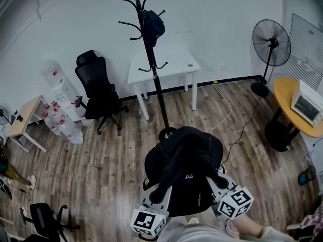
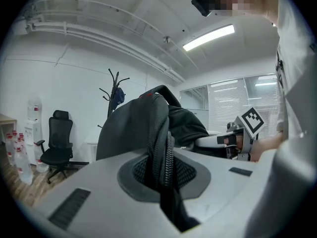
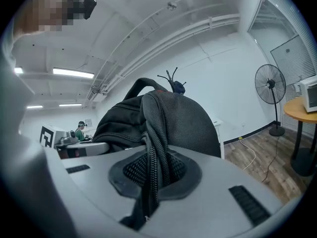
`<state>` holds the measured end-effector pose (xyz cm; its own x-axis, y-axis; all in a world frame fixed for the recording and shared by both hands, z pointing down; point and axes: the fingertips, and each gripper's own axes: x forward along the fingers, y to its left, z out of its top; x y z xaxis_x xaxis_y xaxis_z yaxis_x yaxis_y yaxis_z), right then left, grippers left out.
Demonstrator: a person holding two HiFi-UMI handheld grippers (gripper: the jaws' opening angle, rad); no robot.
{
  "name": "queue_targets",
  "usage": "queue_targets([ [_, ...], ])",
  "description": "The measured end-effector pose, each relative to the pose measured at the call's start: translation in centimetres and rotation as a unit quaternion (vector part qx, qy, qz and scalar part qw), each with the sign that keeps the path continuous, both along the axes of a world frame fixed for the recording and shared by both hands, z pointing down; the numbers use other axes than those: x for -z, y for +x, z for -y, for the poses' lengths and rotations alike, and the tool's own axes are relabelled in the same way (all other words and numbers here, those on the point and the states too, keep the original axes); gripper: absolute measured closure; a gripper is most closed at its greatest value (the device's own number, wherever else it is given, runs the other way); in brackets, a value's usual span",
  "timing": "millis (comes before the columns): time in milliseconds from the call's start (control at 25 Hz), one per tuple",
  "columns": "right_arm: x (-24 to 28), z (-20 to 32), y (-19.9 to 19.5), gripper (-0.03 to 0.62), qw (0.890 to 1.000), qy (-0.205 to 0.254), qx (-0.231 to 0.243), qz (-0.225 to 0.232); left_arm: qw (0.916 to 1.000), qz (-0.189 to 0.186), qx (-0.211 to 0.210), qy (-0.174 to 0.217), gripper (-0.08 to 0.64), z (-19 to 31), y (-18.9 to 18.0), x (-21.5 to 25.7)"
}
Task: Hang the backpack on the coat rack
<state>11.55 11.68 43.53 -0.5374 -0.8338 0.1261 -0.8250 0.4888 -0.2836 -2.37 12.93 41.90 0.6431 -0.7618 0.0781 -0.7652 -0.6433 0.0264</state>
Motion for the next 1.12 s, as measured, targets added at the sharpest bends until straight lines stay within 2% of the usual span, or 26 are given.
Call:
queue_targets([
  [600,-0.1,14.0,-4.5,0.563,0.999,-0.012,-0.031,-0.015,0.9996,-0.009,-0.025,-0.011,0.532,14.2,-4.5,-0.2],
  [1120,-1.0,23.9,-8.8,0.563,0.998,-0.016,-0.044,-0.029,0.9996,-0.006,-0.020,-0.018,0.531,24.1,-8.9,-0.8],
])
